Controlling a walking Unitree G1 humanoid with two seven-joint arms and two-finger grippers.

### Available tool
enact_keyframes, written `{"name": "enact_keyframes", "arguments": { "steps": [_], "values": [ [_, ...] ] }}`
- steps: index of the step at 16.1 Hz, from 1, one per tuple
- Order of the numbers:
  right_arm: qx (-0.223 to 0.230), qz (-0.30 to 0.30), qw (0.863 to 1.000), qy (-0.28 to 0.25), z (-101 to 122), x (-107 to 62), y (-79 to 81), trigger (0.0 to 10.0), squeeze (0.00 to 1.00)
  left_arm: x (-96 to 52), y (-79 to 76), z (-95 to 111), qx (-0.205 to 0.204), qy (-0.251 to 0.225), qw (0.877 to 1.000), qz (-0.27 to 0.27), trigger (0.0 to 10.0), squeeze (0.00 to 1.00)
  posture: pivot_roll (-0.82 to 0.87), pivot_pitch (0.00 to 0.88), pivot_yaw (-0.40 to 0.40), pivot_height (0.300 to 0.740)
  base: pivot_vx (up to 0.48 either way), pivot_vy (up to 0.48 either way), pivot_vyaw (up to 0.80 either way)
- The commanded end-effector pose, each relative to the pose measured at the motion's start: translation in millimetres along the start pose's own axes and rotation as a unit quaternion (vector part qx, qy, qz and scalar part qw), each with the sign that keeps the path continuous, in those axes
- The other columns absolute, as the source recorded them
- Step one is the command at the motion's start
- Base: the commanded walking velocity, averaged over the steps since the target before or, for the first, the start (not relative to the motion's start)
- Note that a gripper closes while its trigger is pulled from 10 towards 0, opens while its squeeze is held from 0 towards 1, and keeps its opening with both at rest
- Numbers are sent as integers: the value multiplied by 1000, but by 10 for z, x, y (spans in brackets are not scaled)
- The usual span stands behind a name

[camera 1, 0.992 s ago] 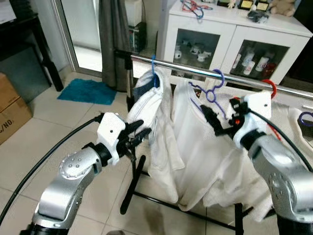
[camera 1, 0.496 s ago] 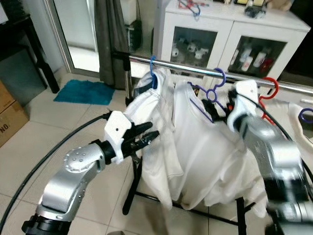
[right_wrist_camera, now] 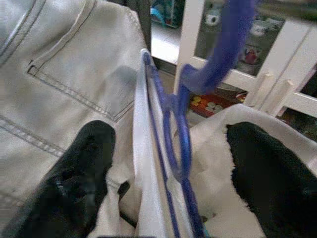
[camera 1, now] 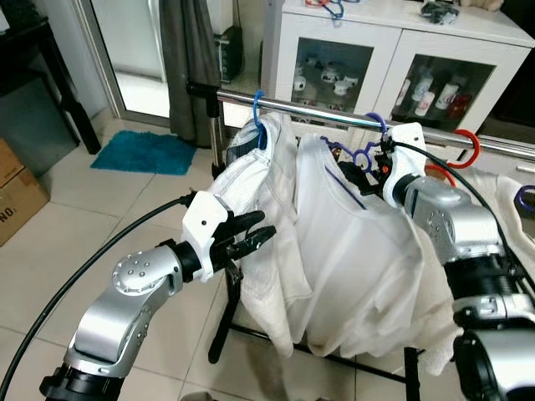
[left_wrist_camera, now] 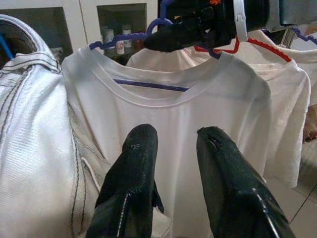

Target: Hang hanger

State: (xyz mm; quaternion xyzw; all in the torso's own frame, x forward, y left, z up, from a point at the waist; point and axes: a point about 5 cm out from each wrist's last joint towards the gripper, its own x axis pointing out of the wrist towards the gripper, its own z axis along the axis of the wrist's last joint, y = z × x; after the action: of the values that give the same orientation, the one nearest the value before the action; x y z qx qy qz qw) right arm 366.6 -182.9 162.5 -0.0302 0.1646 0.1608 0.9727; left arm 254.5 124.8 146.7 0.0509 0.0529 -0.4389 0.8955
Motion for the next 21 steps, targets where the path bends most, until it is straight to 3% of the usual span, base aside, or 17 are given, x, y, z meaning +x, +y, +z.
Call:
{"name": "enact_keyframes", "arguments": {
  "steps": [1,12,21],
  "values": [
    [-10,1,1000,3,53,-9,-41,0,0,19,9,24,4,-1,1000,-8,10000,0,67,0,-62,740,0,0,0],
    [35,29,998,36,80,103,-139,0,0,33,7,32,8,0,1000,-17,10000,0,68,0,-53,740,0,0,0],
    [8,58,998,38,95,14,-182,0,0,55,4,38,10,-3,1000,-24,10000,0,57,0,-39,740,0,0,0]
  ]
}}
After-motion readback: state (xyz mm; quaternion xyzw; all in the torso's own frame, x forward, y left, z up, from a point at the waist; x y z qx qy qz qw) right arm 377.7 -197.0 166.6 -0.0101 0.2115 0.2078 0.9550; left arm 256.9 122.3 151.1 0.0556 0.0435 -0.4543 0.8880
